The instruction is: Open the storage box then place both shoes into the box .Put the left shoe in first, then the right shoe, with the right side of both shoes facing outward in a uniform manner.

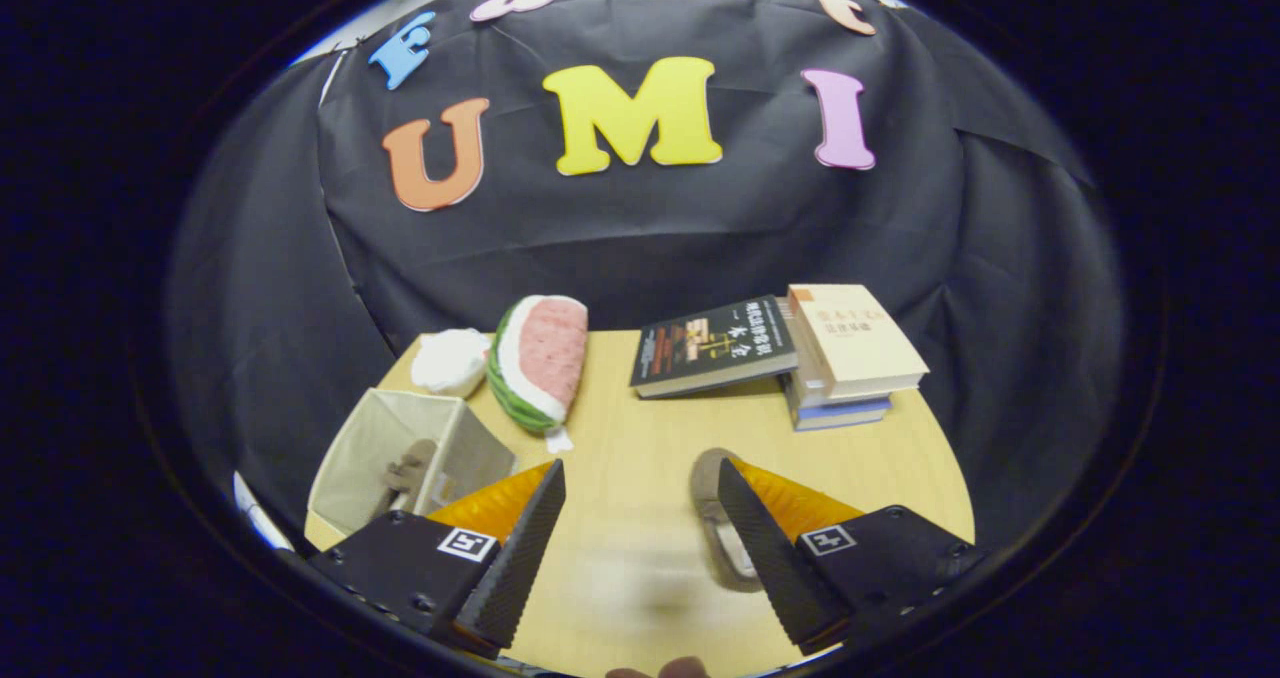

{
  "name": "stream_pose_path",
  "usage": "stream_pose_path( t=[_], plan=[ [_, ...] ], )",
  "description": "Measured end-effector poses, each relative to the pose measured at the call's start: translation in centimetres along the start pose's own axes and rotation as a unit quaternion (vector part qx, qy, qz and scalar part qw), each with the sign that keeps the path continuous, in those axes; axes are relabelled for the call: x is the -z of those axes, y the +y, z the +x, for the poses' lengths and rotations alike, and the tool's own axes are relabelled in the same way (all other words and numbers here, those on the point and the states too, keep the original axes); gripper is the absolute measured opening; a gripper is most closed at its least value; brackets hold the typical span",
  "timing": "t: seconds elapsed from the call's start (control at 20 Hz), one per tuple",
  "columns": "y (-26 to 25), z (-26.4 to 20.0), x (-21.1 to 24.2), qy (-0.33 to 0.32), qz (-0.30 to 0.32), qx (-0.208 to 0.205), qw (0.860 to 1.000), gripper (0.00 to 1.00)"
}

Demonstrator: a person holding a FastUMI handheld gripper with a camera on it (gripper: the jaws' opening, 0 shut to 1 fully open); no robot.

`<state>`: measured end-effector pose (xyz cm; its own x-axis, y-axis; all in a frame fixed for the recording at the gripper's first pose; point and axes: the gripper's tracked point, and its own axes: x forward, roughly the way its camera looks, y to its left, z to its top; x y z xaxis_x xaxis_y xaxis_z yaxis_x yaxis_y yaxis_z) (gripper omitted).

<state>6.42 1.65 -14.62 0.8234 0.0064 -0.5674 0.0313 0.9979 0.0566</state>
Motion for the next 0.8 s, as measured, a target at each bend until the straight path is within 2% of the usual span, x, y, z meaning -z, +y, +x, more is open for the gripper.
stream_pose_path(
  t=[0.1, 0.3, 0.5, 0.55, 0.8],
  plan=[
    [-2.9, 1.3, 1.9, 0.024, -0.013, -0.003, 1.0, 0.95],
    [-8.5, 5.6, 5.8, 0.074, -0.037, 0.016, 0.996, 0.95],
    [-11.9, 10.3, 10.7, 0.15, -0.041, 0.02, 0.988, 0.96],
    [-12.7, 11.1, 10.7, 0.163, -0.041, 0.02, 0.986, 0.96],
    [-13.2, 14.7, 12.8, 0.208, -0.042, 0.012, 0.977, 0.64]
  ],
)
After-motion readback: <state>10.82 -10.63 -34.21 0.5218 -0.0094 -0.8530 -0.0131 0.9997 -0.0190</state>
